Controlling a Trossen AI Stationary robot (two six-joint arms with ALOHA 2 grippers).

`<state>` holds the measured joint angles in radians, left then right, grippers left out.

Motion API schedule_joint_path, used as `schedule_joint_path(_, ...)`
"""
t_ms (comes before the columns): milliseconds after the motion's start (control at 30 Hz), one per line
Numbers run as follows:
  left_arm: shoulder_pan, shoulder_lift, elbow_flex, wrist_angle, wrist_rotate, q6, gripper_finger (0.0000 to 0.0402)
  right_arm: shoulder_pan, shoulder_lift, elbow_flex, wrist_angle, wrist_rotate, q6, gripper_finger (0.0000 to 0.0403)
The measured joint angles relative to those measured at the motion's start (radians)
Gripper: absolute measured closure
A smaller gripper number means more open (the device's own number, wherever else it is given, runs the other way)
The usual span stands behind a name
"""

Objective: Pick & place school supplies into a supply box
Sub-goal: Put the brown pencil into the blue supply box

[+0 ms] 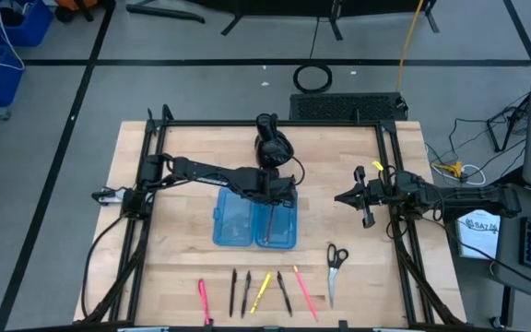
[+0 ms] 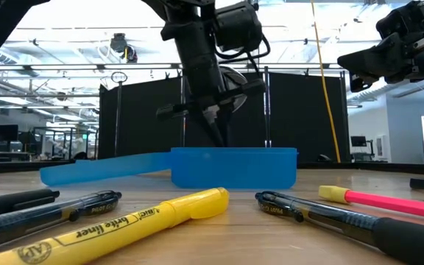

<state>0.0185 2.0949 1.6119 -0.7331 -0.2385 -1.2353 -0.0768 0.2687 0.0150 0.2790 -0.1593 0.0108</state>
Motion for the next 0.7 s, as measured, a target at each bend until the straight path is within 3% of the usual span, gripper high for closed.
schedule_joint_path(233, -0.020, 0.000, 0.000, -0.057, -0.098, -0.045, 0.0371, 0.000, 0.000, 0.000, 0.000, 0.000, 0.002, 0.0403)
schedule_joint_path(700, -0.060, 0.006, 0.000, -0.089, -0.158, -0.065, 0.0371, 0.000, 0.000, 0.000, 0.000, 0.000, 0.003, 0.0403)
